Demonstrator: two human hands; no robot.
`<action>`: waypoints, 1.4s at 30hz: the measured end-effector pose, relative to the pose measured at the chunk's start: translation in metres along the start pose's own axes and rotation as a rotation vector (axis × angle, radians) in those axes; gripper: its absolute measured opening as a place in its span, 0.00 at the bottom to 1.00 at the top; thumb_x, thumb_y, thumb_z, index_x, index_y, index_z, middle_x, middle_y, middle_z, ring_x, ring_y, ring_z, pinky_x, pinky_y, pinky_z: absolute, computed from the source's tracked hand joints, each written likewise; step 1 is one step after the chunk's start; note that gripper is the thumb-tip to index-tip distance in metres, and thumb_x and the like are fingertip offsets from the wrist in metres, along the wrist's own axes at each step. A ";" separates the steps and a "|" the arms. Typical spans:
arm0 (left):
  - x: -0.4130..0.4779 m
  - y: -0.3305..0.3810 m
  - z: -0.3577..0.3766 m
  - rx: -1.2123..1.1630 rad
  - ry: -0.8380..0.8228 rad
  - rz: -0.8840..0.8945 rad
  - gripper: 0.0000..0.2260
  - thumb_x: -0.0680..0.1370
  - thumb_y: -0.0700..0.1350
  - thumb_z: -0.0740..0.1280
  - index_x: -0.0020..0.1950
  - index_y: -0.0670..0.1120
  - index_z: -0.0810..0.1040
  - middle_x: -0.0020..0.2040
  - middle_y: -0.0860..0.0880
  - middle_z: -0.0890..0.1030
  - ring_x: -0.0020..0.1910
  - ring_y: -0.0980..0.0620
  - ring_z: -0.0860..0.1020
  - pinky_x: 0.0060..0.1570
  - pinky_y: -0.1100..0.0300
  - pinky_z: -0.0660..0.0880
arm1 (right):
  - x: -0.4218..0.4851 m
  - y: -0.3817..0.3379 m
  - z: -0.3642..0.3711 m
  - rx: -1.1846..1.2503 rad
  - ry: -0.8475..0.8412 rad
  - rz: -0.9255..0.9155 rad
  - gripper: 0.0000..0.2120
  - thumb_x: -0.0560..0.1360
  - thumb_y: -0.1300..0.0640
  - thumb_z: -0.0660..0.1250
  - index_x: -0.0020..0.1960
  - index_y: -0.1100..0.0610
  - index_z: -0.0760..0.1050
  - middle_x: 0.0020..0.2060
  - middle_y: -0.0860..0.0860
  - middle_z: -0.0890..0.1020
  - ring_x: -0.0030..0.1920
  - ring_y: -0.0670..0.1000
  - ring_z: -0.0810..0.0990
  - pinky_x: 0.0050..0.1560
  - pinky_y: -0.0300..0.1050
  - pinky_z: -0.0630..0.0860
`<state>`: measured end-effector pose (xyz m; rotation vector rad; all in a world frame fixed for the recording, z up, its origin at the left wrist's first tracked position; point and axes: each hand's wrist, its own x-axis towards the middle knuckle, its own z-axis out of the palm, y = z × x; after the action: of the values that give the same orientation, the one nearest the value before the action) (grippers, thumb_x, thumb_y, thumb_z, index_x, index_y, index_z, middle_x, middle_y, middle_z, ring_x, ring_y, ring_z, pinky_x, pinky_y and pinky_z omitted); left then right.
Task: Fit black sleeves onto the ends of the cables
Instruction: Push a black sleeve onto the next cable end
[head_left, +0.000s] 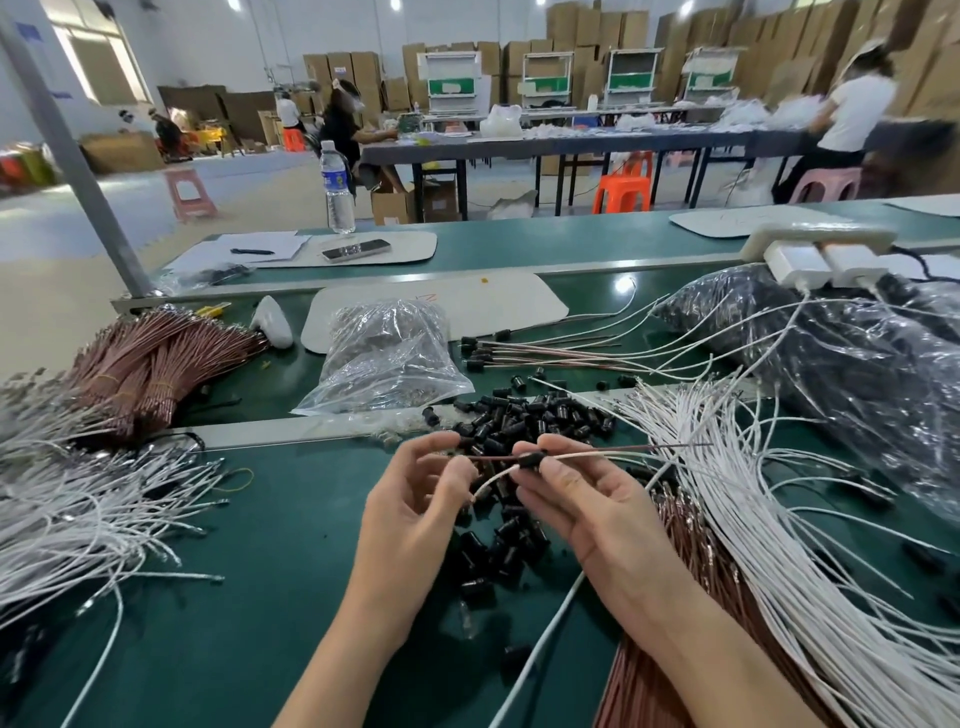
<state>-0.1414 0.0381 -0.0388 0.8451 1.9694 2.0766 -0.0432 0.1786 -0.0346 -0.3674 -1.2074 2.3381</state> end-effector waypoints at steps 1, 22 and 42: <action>-0.001 0.001 0.001 0.004 0.006 0.007 0.05 0.79 0.52 0.70 0.54 0.59 0.81 0.45 0.48 0.84 0.41 0.50 0.81 0.45 0.62 0.78 | -0.001 0.000 0.000 0.001 0.004 0.005 0.17 0.73 0.61 0.69 0.61 0.62 0.78 0.56 0.59 0.85 0.56 0.58 0.86 0.52 0.44 0.83; -0.001 -0.007 0.002 0.152 -0.087 0.077 0.07 0.80 0.50 0.68 0.52 0.61 0.84 0.38 0.52 0.83 0.32 0.52 0.74 0.33 0.54 0.72 | -0.003 -0.007 0.002 0.121 -0.068 0.091 0.13 0.74 0.64 0.68 0.55 0.60 0.85 0.60 0.60 0.84 0.54 0.55 0.86 0.51 0.43 0.83; -0.001 -0.010 0.003 0.140 -0.040 0.059 0.08 0.78 0.56 0.64 0.54 0.63 0.82 0.43 0.52 0.85 0.39 0.47 0.80 0.42 0.54 0.80 | 0.003 0.000 0.000 0.088 0.074 0.017 0.13 0.75 0.57 0.66 0.52 0.60 0.86 0.51 0.61 0.86 0.46 0.53 0.87 0.44 0.41 0.83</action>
<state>-0.1415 0.0412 -0.0490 0.9744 2.1131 1.9552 -0.0459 0.1804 -0.0342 -0.4306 -1.0669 2.3614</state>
